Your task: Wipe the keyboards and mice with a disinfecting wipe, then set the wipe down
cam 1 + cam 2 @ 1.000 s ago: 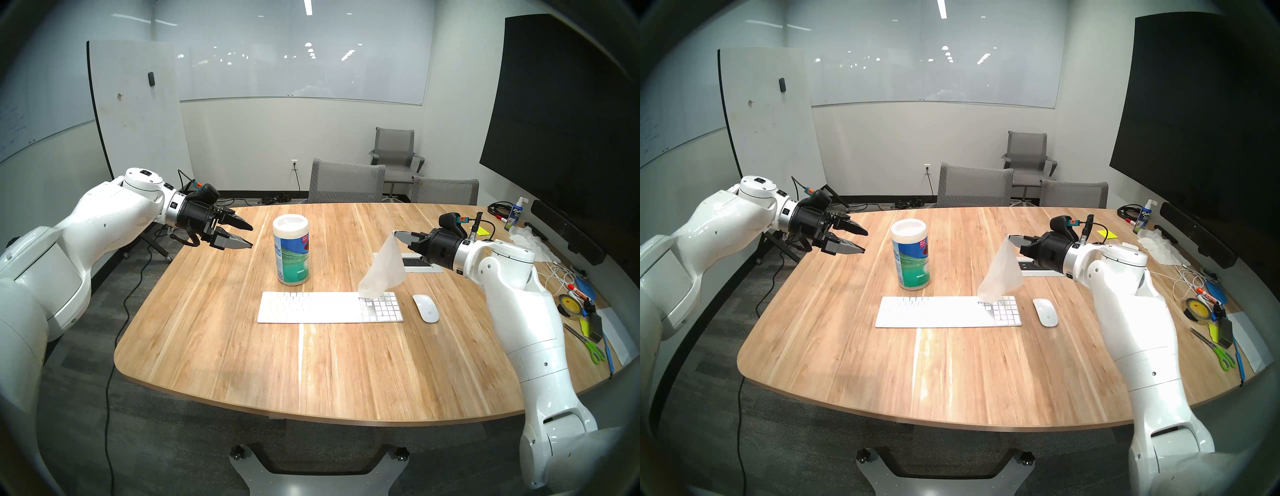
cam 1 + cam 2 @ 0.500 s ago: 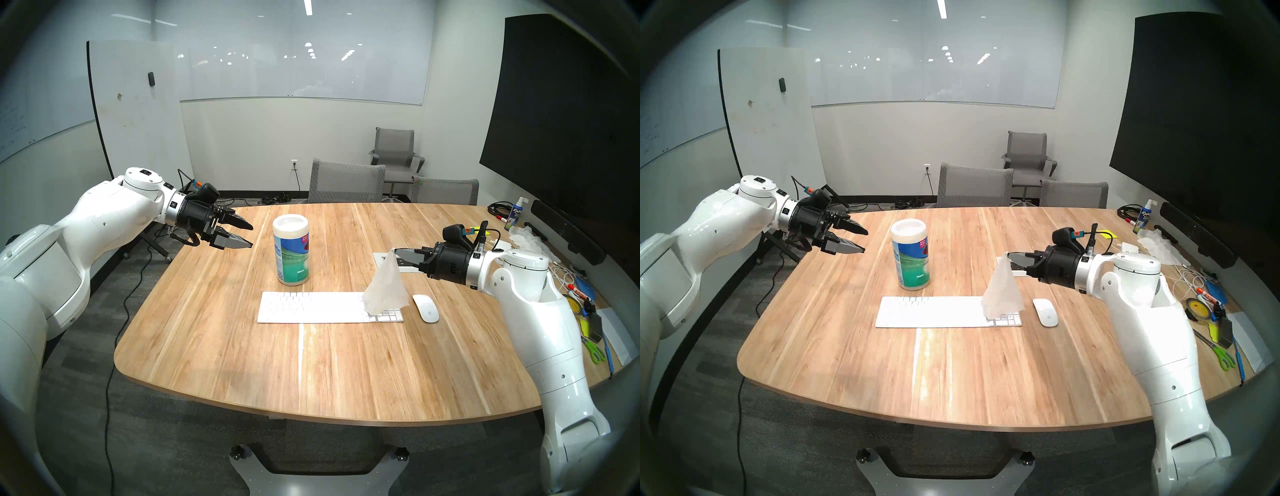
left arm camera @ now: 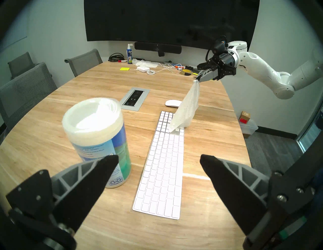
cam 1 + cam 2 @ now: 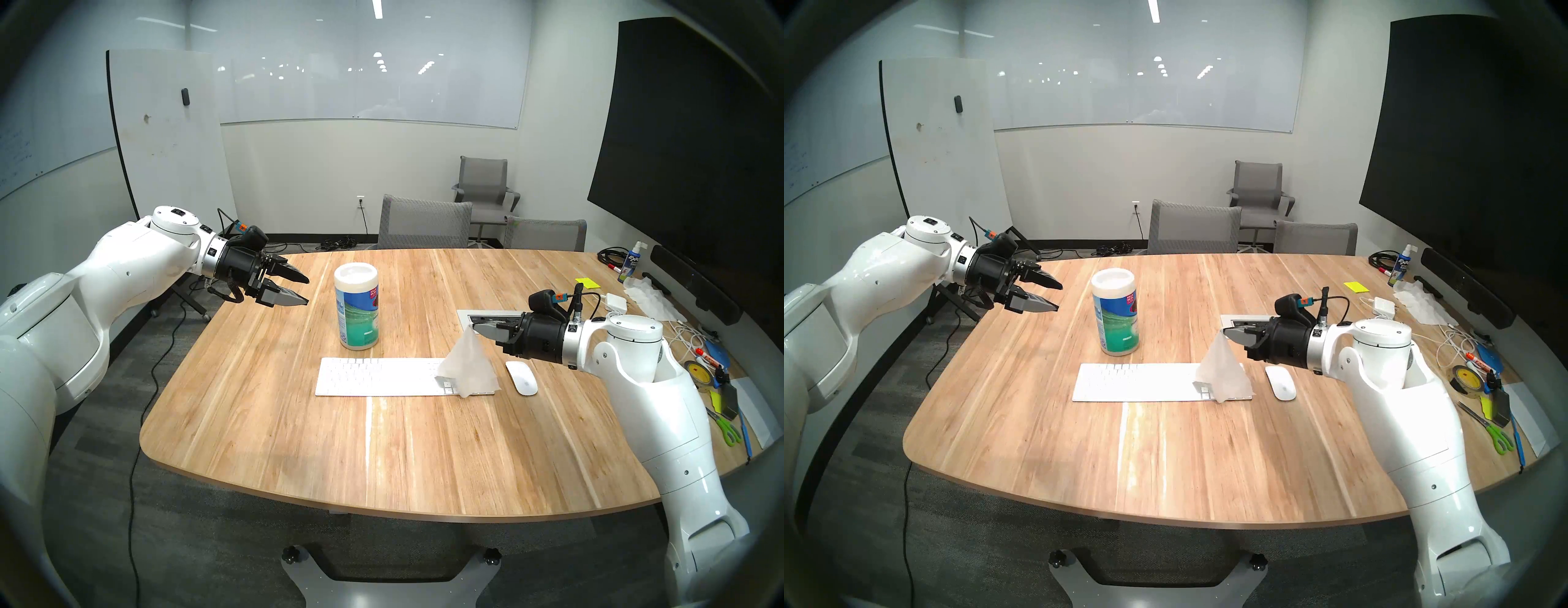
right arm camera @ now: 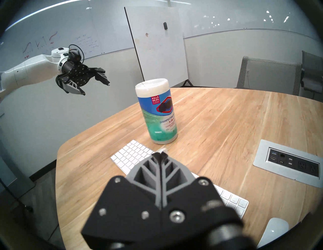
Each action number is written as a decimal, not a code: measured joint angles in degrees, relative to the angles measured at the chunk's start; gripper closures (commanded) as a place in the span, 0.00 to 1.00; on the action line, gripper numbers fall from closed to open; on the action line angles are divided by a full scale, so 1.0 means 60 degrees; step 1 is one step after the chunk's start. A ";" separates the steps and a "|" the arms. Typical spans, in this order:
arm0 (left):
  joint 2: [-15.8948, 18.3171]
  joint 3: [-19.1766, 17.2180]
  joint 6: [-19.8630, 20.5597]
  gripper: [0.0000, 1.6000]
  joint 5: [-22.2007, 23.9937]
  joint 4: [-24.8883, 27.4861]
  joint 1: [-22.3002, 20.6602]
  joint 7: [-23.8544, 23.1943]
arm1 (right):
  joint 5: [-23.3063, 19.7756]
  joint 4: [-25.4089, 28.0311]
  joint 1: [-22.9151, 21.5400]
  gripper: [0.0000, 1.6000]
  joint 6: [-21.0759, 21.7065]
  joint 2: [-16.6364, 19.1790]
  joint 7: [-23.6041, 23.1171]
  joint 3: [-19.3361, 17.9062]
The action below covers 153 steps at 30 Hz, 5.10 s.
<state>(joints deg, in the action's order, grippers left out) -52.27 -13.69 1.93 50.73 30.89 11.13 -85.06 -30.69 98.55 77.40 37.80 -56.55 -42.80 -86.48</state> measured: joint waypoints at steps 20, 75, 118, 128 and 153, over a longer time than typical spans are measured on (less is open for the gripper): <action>-0.0031 0.0445 -0.0109 0.00 0.0416 -0.0074 -0.0164 0.0000 | 0.0839 0.0045 -0.0520 1.00 0.0615 -0.0033 0.0255 0.1125; -0.0067 0.1251 -0.0281 0.00 0.1134 -0.0187 -0.0445 0.0000 | 0.2861 -0.0836 -0.1995 1.00 0.1932 -0.1913 0.1560 0.3988; -0.0079 0.1480 -0.0312 0.00 0.1345 -0.0219 -0.0520 0.0000 | 0.3084 -0.2972 -0.2466 1.00 0.1617 -0.4601 0.3430 0.5174; -0.0082 0.1506 -0.0321 0.00 0.1372 -0.0222 -0.0532 0.0000 | 0.3111 -0.3726 -0.2594 1.00 0.1174 -0.5171 0.3866 0.5094; -0.0086 0.1663 -0.0345 0.00 0.1499 -0.0233 -0.0575 0.0000 | 0.3181 -0.5086 -0.2845 1.00 0.0422 -0.6151 0.4720 0.5180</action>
<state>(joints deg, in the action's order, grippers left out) -52.79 -3.71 -0.14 59.73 29.50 7.68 -85.06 -11.61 68.03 60.33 40.33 -93.45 -14.48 -55.39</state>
